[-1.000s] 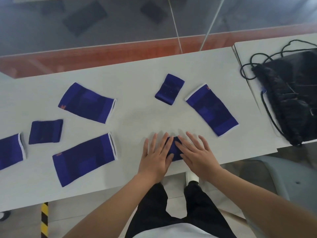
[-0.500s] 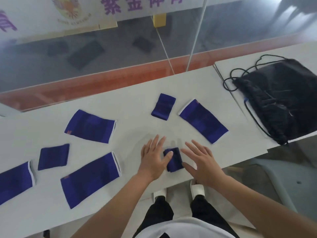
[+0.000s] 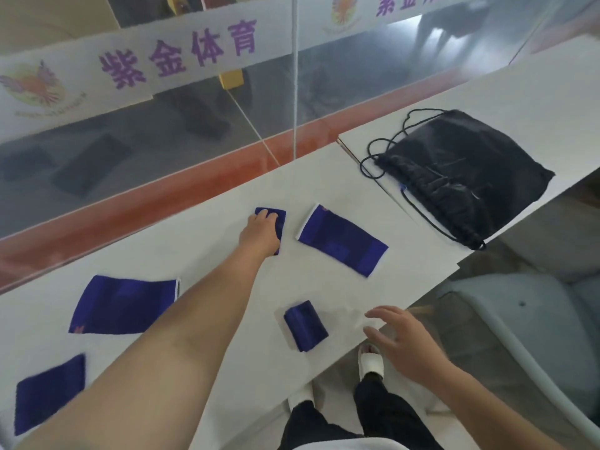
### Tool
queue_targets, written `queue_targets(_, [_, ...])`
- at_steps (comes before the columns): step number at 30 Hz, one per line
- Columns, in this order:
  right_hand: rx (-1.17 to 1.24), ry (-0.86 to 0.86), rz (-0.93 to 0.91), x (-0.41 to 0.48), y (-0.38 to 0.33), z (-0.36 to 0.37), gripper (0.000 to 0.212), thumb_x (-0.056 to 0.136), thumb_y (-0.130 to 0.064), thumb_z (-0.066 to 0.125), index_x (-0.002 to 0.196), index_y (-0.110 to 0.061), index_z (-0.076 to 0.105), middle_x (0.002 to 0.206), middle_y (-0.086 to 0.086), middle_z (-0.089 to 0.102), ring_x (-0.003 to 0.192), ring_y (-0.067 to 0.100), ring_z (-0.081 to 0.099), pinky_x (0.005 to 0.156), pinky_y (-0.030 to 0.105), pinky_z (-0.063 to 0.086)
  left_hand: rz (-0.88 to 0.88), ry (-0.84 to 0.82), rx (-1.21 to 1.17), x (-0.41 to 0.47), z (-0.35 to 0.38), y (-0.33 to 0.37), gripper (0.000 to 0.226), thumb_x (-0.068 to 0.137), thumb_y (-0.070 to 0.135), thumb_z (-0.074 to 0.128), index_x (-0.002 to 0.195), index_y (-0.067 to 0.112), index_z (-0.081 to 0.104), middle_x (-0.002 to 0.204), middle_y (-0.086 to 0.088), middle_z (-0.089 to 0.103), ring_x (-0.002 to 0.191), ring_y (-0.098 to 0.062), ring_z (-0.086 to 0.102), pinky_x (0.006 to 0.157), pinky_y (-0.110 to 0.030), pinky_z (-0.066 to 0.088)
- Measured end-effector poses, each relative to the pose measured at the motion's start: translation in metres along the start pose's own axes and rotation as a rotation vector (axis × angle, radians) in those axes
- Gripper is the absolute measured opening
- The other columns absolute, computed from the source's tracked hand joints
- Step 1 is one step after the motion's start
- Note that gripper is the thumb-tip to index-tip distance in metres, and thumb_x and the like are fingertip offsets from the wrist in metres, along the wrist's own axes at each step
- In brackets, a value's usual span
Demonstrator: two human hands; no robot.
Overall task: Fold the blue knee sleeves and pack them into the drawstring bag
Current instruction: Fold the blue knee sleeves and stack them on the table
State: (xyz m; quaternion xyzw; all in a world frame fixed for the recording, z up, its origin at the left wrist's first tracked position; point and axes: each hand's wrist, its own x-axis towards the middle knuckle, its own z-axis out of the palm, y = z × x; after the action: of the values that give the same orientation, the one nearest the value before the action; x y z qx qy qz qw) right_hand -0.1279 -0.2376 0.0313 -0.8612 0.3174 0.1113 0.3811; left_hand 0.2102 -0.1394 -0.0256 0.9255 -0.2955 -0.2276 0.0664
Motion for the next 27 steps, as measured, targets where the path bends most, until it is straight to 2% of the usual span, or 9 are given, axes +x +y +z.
queue_targets(2, [0.004,0.008,0.012,-0.006,0.003,0.002,0.029,0.094,-0.037,0.063,0.121,-0.027,0.066,0.126,-0.013,0.057,0.101,-0.003,0.051,0.081,-0.002,0.032,0.036,-0.056,0.078,0.014,-0.001,0.004,0.065,0.089,0.009,0.055,0.15,0.017,0.033,0.156,-0.004,0.029,0.14,-0.032,0.027,0.107,-0.048,0.041])
queue_targets(5, [0.022,0.013,0.038,-0.01,0.005,0.003,0.027,0.094,-0.035,0.064,0.119,-0.025,0.068,0.124,-0.012,0.058,0.099,0.004,0.054,0.08,-0.003,0.033,0.045,-0.232,0.167,0.023,0.005,0.003,0.076,0.091,0.01,0.053,0.157,0.023,0.018,0.165,-0.004,0.013,0.146,-0.036,0.02,0.115,-0.048,0.032])
queue_targets(7, [0.037,0.021,0.046,-0.009,0.004,0.003,0.027,0.094,-0.035,0.064,0.119,-0.025,0.068,0.125,-0.012,0.059,0.105,0.006,0.055,0.085,0.003,0.035,0.038,-0.26,0.184,0.019,0.007,0.0,0.078,0.091,0.011,0.055,0.158,0.024,0.016,0.164,-0.004,0.014,0.145,-0.036,0.023,0.114,-0.049,0.034])
queue_targets(9, [0.041,0.014,0.048,-0.006,0.001,0.004,0.029,0.095,-0.037,0.062,0.121,-0.026,0.067,0.127,-0.012,0.059,0.115,0.006,0.053,0.094,0.015,0.036,0.035,-0.252,0.18,0.006,0.007,-0.004,0.076,0.09,0.017,0.058,0.156,0.025,0.02,0.16,-0.004,0.021,0.143,-0.036,0.024,0.111,-0.051,0.037])
queue_targets(12, [0.045,-0.037,0.054,-0.003,-0.008,0.006,0.03,0.096,-0.038,0.06,0.123,-0.025,0.065,0.127,-0.013,0.057,0.111,0.008,0.057,0.093,0.02,0.04,0.017,-0.21,0.182,-0.025,0.008,-0.015,0.074,0.087,0.032,0.065,0.151,0.025,0.031,0.153,-0.004,0.031,0.136,-0.034,0.034,0.104,-0.048,0.042])
queue_targets(15, [0.062,-0.061,0.037,0.002,-0.021,0.008,0.028,0.097,-0.037,0.059,0.122,-0.026,0.065,0.128,-0.012,0.059,0.107,0.011,0.062,0.096,0.029,0.049,-0.039,-0.143,0.154,-0.063,0.019,-0.028,0.075,0.082,0.045,0.068,0.148,0.026,0.037,0.152,-0.004,0.037,0.132,-0.033,0.041,0.103,-0.042,0.041])
queue_targets(20, [0.068,-0.044,-0.033,0.011,-0.04,0.011,0.026,0.098,-0.034,0.059,0.122,-0.026,0.066,0.125,-0.011,0.06,0.116,0.007,0.052,0.098,0.022,0.036,-0.151,-0.023,0.123,-0.133,0.049,-0.039,0.07,0.083,0.06,0.063,0.143,0.028,0.044,0.145,-0.001,0.046,0.128,-0.028,0.043,0.103,-0.037,0.034])
queue_targets(23, [0.095,-0.046,-0.053,0.014,-0.048,0.015,0.025,0.098,-0.033,0.059,0.12,-0.026,0.066,0.126,-0.011,0.061,0.116,0.006,0.052,0.096,0.021,0.035,-0.156,0.079,0.107,-0.17,0.067,-0.042,0.054,0.09,0.056,0.057,0.136,0.029,0.051,0.137,0.003,0.054,0.123,-0.024,0.046,0.098,-0.035,0.034])
queue_targets(27, [0.132,-0.052,-0.097,0.019,-0.059,0.02,0.024,0.098,-0.032,0.059,0.119,-0.025,0.069,0.125,-0.011,0.064,0.115,0.007,0.056,0.095,0.023,0.04,-0.162,0.152,0.061,-0.2,0.084,-0.045,0.038,0.097,0.038,0.053,0.134,0.03,0.055,0.133,0.005,0.058,0.12,-0.02,0.049,0.096,-0.034,0.033])
